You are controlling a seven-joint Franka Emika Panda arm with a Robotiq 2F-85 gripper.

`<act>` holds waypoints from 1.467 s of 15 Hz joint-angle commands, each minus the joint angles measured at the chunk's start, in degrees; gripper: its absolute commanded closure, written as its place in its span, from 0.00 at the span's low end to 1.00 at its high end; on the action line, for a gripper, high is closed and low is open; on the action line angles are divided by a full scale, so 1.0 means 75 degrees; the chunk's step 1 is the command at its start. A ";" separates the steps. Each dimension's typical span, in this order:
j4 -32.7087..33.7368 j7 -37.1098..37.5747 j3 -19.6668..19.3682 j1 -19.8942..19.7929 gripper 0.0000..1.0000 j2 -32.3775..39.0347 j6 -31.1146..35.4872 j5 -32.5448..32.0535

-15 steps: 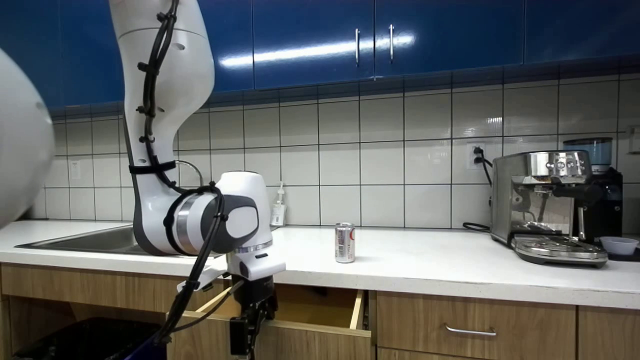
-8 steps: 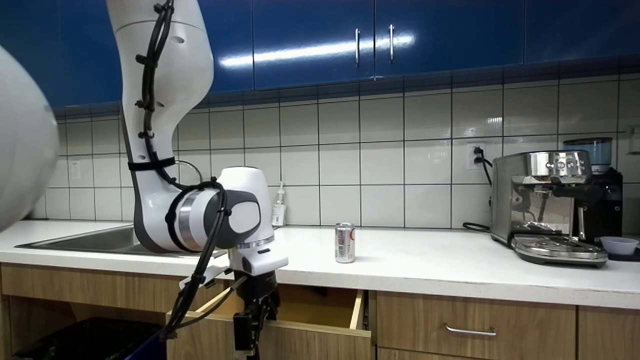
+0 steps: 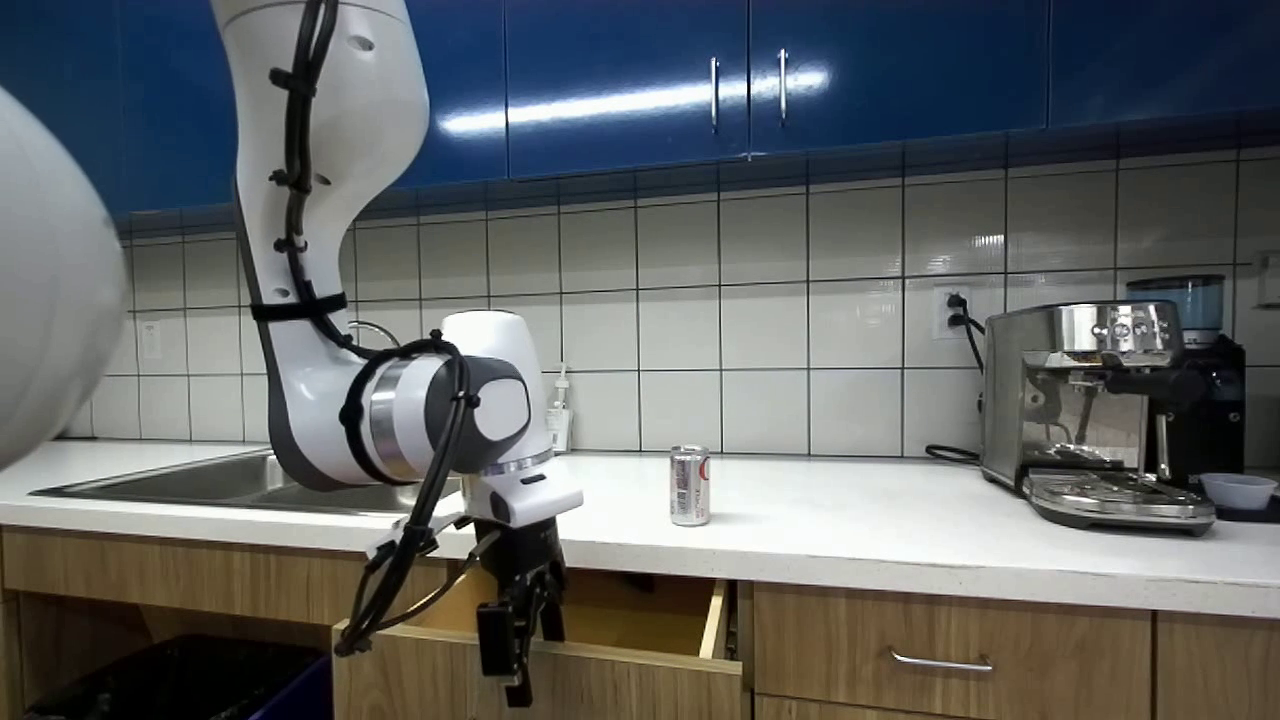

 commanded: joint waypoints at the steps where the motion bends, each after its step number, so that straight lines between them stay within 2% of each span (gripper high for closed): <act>1: -0.0265 0.0540 -0.0727 0.0669 0.00 -0.0643 -0.0362 -0.0545; 5: -0.0283 0.0677 -0.1326 0.1225 0.00 -0.1083 -0.0765 -0.1051; 9: -0.0184 0.0941 -0.1724 0.1513 0.00 -0.1509 -0.1205 -0.1750; 17: 0.0243 0.1289 -0.1981 0.1357 0.00 -0.2388 -0.2574 -0.2961; 18: 0.0350 0.1257 -0.0505 -0.0133 0.00 -0.2452 -0.2757 -0.3009; 19: 0.0399 0.1227 -0.0231 -0.0404 0.00 -0.2558 -0.2916 -0.3031; 21: 0.0507 0.1009 0.0816 -0.1459 0.00 -0.2725 -0.3146 -0.2827; 22: 0.0566 0.0921 0.1175 -0.1820 0.00 -0.2798 -0.3238 -0.2728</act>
